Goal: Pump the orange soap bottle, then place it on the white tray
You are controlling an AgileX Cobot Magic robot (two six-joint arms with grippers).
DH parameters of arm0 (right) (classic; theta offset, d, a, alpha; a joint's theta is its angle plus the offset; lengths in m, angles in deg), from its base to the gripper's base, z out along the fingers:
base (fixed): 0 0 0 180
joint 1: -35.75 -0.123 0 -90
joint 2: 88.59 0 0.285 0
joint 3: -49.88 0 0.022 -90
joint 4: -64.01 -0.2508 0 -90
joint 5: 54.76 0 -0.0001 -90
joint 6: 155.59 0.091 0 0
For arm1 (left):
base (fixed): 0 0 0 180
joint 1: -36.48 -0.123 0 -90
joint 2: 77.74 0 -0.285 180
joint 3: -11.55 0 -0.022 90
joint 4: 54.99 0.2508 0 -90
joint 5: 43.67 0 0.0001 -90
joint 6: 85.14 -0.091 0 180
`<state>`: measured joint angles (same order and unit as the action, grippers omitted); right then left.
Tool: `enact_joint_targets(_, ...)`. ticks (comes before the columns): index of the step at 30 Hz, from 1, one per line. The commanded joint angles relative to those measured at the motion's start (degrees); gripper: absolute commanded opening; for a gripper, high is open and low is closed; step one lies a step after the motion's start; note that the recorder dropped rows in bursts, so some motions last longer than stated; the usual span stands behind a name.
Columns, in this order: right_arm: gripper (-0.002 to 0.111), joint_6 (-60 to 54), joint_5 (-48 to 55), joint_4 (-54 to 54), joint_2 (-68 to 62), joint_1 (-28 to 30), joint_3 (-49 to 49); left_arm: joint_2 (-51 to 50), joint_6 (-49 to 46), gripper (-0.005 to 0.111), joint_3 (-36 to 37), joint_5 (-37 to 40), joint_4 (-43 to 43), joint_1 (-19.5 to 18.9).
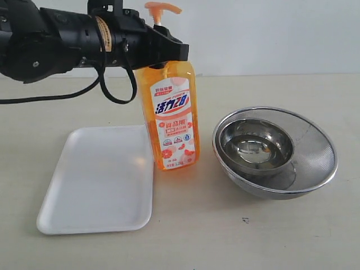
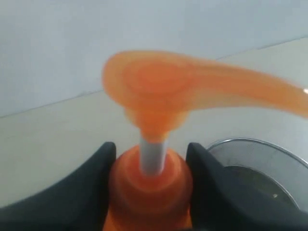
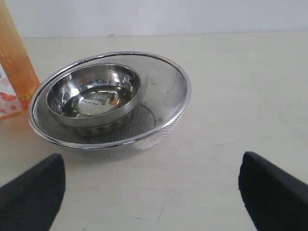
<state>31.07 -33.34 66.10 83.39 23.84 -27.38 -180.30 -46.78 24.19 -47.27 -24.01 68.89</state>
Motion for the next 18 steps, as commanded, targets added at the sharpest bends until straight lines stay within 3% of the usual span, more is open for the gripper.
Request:
enact_joint_targets(1,0.088,-0.1,-0.3,0.0,0.2,0.4,0.0,1.8,1.1,0.005,0.6,-6.9,-1.7,0.3)
enact_joint_targets(18,0.088,-0.1,-0.5,0.0,0.2,0.4,0.0,1.8,-0.5,0.005,4.8,-12.3,-1.6,0.3)
